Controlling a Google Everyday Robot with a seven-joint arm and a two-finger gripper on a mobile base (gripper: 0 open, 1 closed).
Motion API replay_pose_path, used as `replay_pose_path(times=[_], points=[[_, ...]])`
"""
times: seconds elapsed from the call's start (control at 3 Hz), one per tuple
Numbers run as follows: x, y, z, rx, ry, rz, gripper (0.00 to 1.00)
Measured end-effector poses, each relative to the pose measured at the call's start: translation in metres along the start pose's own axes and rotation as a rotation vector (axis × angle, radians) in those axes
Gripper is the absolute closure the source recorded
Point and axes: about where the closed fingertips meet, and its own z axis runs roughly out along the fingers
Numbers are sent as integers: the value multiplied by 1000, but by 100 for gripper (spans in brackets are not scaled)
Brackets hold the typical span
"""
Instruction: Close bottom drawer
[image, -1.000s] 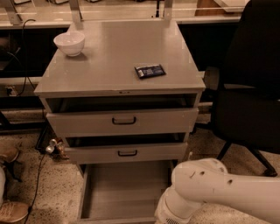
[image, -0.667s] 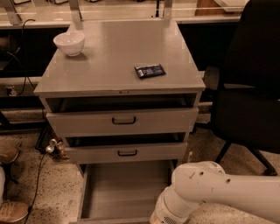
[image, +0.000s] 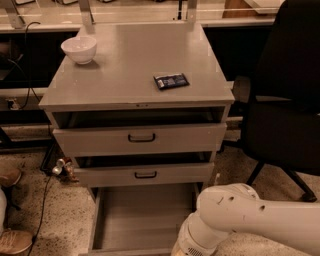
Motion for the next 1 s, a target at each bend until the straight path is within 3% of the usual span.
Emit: replay_pose_path(times=[0.33,0.67,1.0], points=[[-3,-23,23,-4,-9,-20,100],[2,-65,73,6,5,-26,100],[24,-108,126,69,63,0,100]])
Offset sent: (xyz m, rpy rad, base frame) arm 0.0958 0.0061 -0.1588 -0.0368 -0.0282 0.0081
